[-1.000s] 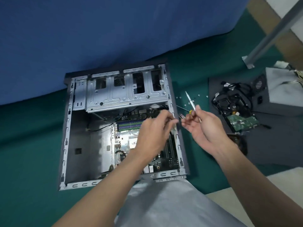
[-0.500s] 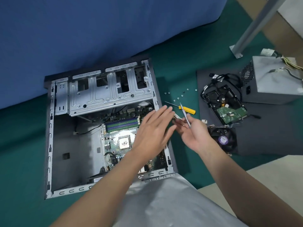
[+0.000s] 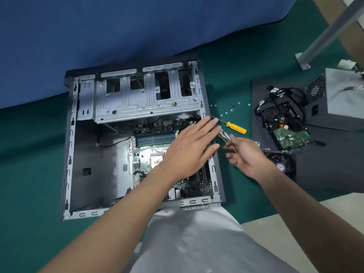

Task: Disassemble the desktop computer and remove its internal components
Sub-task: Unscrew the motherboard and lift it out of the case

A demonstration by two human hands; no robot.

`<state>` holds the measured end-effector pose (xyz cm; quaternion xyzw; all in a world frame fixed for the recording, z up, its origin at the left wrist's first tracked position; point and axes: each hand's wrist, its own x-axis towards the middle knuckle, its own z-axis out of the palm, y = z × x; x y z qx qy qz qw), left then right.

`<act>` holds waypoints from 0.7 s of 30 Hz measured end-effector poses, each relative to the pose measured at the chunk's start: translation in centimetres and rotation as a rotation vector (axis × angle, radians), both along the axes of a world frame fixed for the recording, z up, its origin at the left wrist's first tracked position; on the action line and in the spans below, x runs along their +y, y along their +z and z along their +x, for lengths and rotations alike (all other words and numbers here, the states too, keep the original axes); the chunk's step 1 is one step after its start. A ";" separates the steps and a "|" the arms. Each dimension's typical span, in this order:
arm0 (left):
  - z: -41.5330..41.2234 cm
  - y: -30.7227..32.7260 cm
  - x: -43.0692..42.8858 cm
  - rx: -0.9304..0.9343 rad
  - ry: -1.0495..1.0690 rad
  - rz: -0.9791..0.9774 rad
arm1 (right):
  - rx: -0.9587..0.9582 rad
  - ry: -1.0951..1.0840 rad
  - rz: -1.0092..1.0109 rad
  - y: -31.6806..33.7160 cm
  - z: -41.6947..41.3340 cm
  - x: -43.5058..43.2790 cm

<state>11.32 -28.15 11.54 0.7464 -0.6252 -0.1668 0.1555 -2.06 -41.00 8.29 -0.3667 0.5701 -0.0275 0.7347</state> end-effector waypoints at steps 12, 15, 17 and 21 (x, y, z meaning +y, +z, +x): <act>2.6 -0.8 10.7 0.302 0.402 0.336 | 0.037 1.580 -1.062 12.6 4.9 2.5; 3.4 -1.1 12.3 0.256 0.387 0.447 | 0.115 1.905 -1.116 10.6 7.2 5.2; 3.6 -1.4 12.5 0.192 0.370 0.459 | 0.168 2.094 -1.095 9.3 8.1 6.3; 3.8 -2.2 12.9 0.328 0.394 0.544 | 0.267 2.301 -0.965 6.7 8.5 7.5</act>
